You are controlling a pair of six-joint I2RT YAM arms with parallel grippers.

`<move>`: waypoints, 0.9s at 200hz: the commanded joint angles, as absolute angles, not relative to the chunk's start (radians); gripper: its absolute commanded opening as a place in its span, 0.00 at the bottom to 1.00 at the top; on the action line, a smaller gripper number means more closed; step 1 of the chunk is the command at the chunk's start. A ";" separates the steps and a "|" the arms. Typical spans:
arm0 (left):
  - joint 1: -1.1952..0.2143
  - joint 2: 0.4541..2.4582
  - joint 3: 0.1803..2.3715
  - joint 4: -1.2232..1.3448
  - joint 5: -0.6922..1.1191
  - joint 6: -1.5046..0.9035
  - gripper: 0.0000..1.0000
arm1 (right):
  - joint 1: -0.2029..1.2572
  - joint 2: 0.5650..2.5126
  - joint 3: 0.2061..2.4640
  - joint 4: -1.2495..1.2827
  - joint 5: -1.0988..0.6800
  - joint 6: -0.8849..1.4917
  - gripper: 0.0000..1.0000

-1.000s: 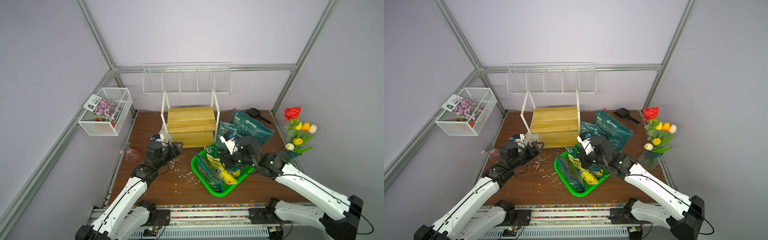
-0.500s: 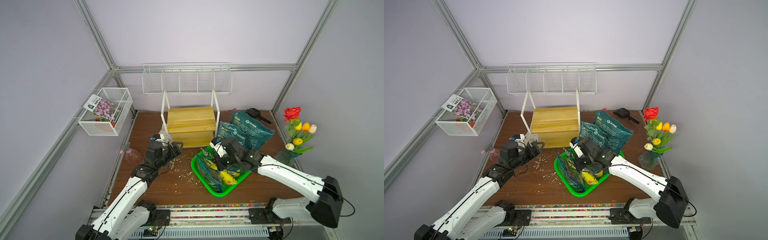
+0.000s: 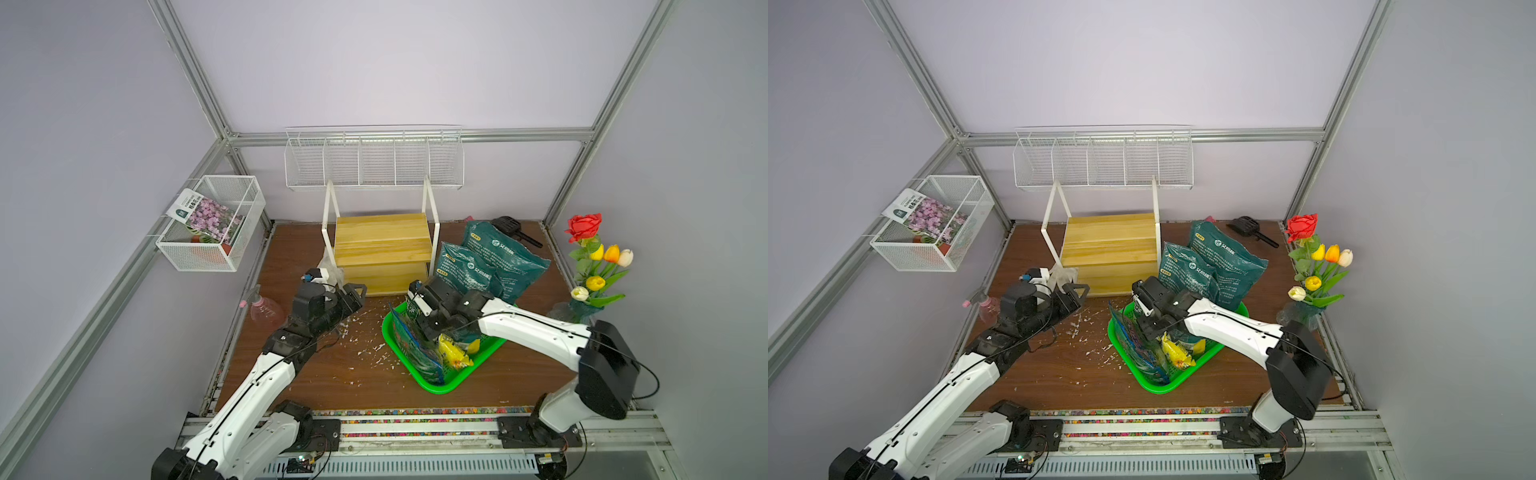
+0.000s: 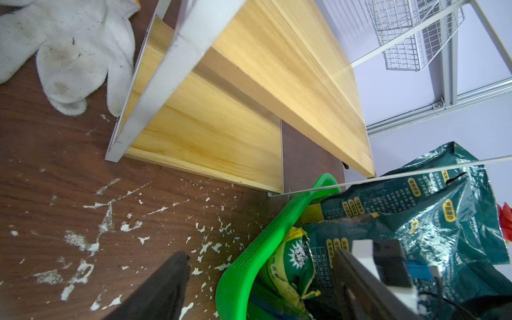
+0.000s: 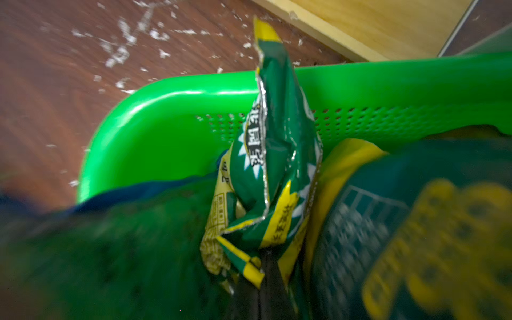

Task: Take down the fertilizer bag from the shelf
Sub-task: Place the fertilizer bag in the storage box.

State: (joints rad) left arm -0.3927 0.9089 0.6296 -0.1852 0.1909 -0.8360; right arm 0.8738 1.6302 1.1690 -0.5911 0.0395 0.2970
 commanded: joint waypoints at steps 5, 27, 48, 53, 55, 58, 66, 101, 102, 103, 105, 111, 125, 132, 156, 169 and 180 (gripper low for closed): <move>-0.388 0.897 0.653 -0.198 0.185 -0.820 0.85 | 0.916 1.750 1.179 -0.730 0.059 0.279 0.00; -0.389 0.890 0.650 -0.207 0.175 -0.812 0.85 | 0.919 1.778 1.174 -0.720 0.077 0.279 0.00; -0.389 0.888 0.645 -0.206 0.170 -0.811 0.85 | 0.919 1.741 1.157 -0.695 0.077 0.283 0.00; -0.388 0.887 0.644 -0.206 0.170 -0.811 0.85 | 0.919 1.722 1.151 -0.683 0.077 0.285 0.00; -0.388 0.887 0.644 -0.206 0.169 -0.812 0.85 | 0.919 1.712 1.149 -0.681 0.077 0.285 0.00; -0.388 0.887 0.643 -0.204 0.170 -0.812 0.85 | 0.920 1.698 1.147 -0.676 0.080 0.286 0.00; -0.388 0.886 0.643 -0.203 0.170 -0.812 0.85 | 0.920 1.657 1.143 -0.663 0.090 0.287 0.00; -0.389 0.885 0.641 -0.201 0.167 -0.810 0.85 | 0.918 1.471 1.166 -0.660 0.152 0.276 0.28; -0.389 0.884 0.640 -0.201 0.166 -0.810 0.86 | 0.918 1.465 1.167 -0.660 0.156 0.277 0.28; -0.389 0.885 0.641 -0.202 0.167 -0.811 0.86 | 0.919 1.460 1.167 -0.660 0.158 0.278 0.28; -0.388 0.885 0.640 -0.202 0.167 -0.811 0.85 | 0.918 1.451 1.170 -0.661 0.163 0.281 0.29; -0.388 0.884 0.639 -0.201 0.167 -0.810 0.86 | 0.917 1.421 1.175 -0.664 0.179 0.283 0.30; -0.388 0.882 0.635 -0.198 0.167 -0.811 0.85 | 0.919 1.358 1.184 -0.659 0.204 0.268 0.32; -0.388 0.880 0.634 -0.198 0.167 -0.810 0.86 | 0.917 1.329 1.191 -0.660 0.221 0.261 0.33; -0.389 0.870 0.629 -0.201 0.161 -0.805 0.86 | 0.905 1.240 1.216 -0.688 0.270 0.246 0.35; -0.388 0.861 0.629 -0.208 0.151 -0.794 0.86 | 0.889 1.191 1.212 -0.693 0.290 0.240 0.37; -0.388 0.852 0.632 -0.220 0.140 -0.782 0.86 | 0.864 1.146 1.198 -0.695 0.299 0.239 0.36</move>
State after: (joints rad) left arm -0.3927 0.8768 0.6296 -0.2008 0.1719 -0.8207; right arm 0.9024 1.2209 1.2041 -0.6491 0.2337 0.2596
